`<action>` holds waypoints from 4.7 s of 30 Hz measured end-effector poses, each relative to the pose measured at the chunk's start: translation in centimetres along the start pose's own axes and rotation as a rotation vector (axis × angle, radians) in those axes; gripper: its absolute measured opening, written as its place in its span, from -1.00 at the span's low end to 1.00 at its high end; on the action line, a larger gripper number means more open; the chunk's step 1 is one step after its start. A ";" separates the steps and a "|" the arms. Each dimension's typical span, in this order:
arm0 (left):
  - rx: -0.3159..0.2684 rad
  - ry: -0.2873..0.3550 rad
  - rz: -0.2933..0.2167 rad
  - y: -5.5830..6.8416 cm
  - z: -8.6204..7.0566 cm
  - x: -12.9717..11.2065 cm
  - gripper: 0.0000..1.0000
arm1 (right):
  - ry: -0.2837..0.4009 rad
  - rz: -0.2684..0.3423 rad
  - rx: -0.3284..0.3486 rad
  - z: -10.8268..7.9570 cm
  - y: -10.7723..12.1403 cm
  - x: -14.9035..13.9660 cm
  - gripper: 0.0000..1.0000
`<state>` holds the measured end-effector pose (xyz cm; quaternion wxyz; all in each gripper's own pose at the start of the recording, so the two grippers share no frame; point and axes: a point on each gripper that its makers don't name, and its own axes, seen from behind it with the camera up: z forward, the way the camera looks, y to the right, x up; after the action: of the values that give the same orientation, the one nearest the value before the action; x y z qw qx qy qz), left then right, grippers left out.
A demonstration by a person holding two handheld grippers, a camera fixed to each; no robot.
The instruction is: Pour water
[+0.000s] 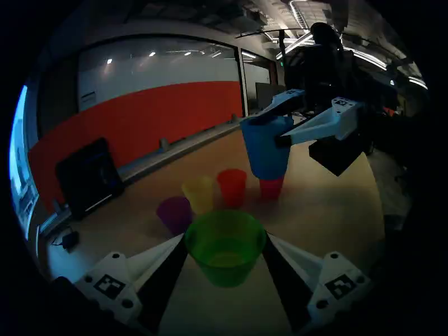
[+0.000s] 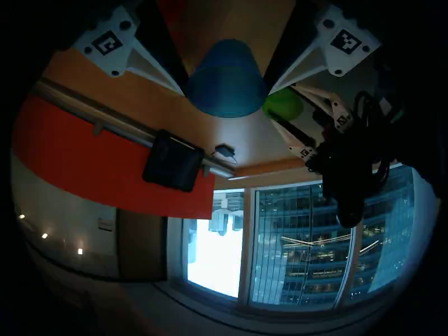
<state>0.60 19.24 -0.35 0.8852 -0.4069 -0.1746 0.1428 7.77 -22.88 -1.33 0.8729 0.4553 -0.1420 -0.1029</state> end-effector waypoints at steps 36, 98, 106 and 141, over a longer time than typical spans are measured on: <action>-0.076 -0.179 -0.014 0.7 3.4 -7.5 0.77 | -0.224 -0.009 0.051 3.6 -1.1 -10.5 0.91; -0.033 -0.174 -0.088 0.0 -1.5 -8.7 1.00 | -0.284 -0.027 0.029 3.3 -3.0 -14.7 0.99; 0.002 -0.161 -0.100 0.0 -3.0 -8.8 1.00 | -0.273 -0.015 -0.006 1.1 -2.9 -14.8 0.99; 0.241 0.007 -0.215 -3.3 -8.4 -7.2 1.00 | -0.161 0.093 -0.258 -7.5 0.8 -15.2 0.99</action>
<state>-1.90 8.67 -4.28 0.9383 -0.2773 -0.1958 0.0656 -3.88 -12.01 -7.05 0.9138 0.3224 -0.2181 -0.1158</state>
